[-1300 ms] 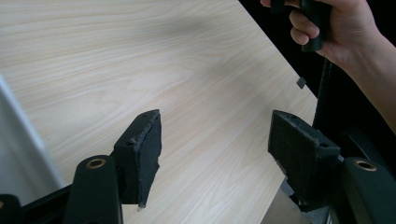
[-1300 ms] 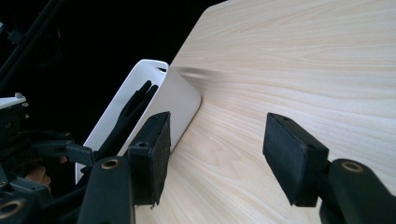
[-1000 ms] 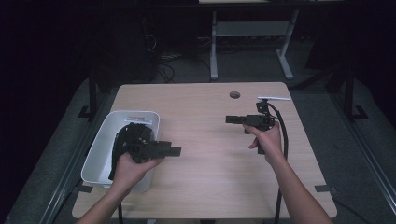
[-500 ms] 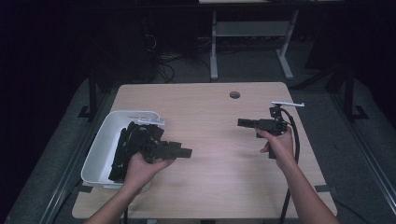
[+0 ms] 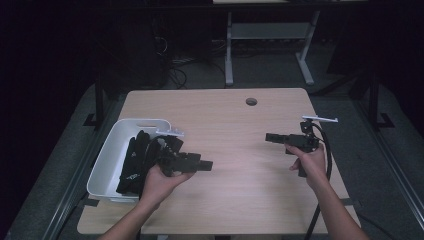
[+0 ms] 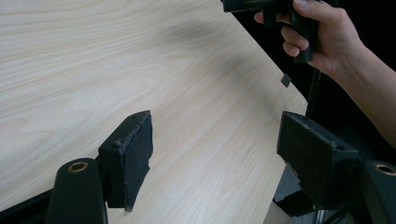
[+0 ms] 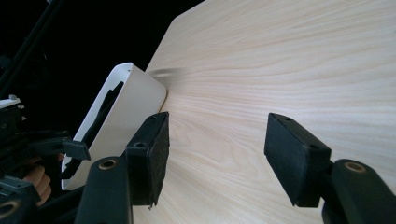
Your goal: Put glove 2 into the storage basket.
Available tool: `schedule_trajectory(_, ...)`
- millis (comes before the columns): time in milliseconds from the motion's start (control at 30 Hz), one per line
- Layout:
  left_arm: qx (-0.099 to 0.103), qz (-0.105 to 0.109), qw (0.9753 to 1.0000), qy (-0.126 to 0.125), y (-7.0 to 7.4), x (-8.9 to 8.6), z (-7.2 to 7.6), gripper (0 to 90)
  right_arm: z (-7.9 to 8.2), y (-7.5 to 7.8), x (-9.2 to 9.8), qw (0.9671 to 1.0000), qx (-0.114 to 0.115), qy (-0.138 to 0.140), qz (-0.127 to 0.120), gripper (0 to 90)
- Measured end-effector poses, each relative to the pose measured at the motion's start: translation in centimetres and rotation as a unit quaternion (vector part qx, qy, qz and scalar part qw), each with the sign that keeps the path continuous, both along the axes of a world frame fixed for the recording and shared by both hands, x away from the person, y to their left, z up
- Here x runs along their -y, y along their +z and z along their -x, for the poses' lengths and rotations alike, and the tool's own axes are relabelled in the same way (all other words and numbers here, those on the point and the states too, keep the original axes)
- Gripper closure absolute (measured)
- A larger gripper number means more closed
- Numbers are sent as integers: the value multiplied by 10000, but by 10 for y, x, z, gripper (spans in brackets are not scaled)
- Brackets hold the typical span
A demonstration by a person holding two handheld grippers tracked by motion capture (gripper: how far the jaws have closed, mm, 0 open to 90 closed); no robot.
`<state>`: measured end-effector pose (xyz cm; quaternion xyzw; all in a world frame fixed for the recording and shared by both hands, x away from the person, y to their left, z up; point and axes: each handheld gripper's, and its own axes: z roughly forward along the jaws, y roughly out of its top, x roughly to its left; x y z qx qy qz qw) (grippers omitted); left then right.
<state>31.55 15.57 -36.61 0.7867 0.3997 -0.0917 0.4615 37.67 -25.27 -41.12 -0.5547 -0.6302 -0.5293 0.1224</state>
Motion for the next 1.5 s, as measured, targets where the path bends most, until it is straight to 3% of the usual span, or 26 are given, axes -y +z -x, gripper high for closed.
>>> schedule_trajectory(900,-89,-15,9999,-59,-29,24,5,261,32,-34,38,9993,-336,-18,-142,381)
schedule_trajectory(1500,-79,30,9999,-118,-46,33,10,260,59,-46,59,9993,-281,-83,-242,372)
